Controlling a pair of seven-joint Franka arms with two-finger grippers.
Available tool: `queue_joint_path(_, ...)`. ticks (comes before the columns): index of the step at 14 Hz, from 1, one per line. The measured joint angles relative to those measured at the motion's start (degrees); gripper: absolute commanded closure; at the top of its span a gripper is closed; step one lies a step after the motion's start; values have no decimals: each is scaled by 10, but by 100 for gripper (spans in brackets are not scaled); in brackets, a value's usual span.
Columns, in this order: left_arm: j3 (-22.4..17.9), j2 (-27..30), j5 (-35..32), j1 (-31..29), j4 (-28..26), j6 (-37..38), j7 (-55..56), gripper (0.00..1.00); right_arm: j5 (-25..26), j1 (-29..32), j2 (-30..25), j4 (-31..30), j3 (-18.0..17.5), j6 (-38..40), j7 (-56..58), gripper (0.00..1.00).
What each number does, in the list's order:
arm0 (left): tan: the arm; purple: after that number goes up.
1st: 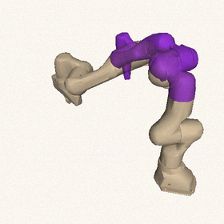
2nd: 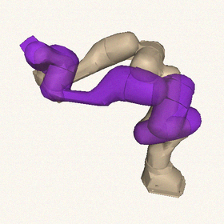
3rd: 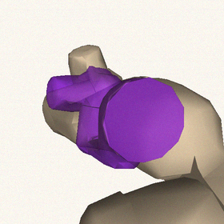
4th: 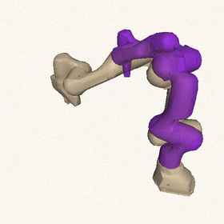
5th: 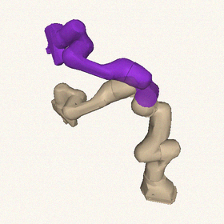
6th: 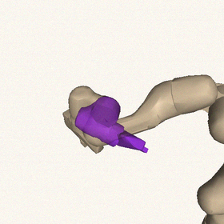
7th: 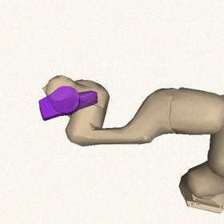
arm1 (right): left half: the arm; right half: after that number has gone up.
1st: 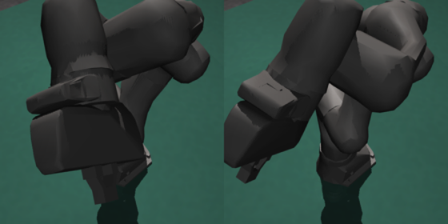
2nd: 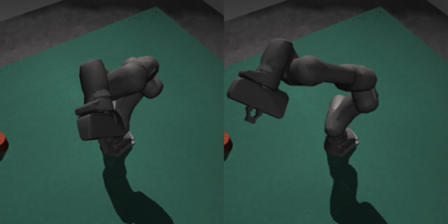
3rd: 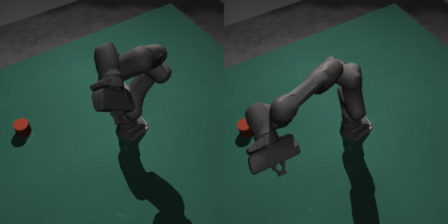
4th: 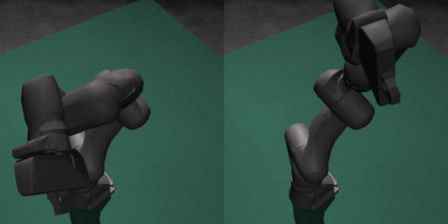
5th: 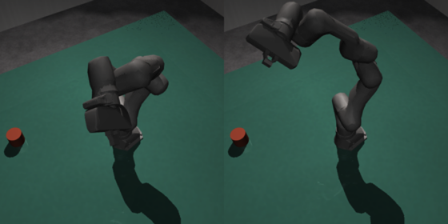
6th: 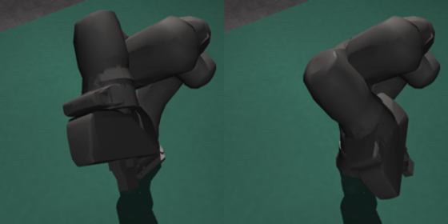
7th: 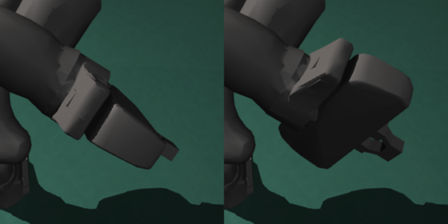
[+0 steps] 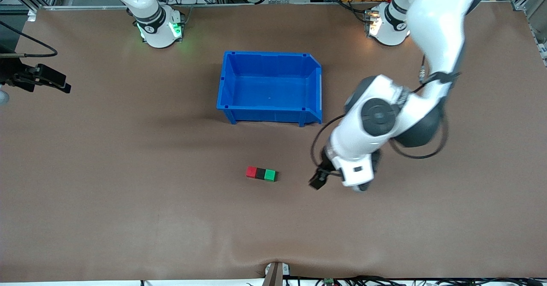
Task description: Attach green and red cubes to black cube
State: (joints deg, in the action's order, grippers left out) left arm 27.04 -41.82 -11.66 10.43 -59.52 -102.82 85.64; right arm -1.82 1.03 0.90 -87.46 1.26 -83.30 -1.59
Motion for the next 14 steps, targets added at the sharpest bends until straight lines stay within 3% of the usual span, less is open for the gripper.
queue_joint_path(4,32,73,35,-107,1,146,-199,0,0,0,0,0,0,0,0,0)
queue_joint_path(8,36,128,43,-168,-2,246,-359,0,0,0,0,1,1,0,0,0)
queue_joint_path(14,38,247,43,-249,-87,281,-605,0,0,0,0,2,1,2,0,0)
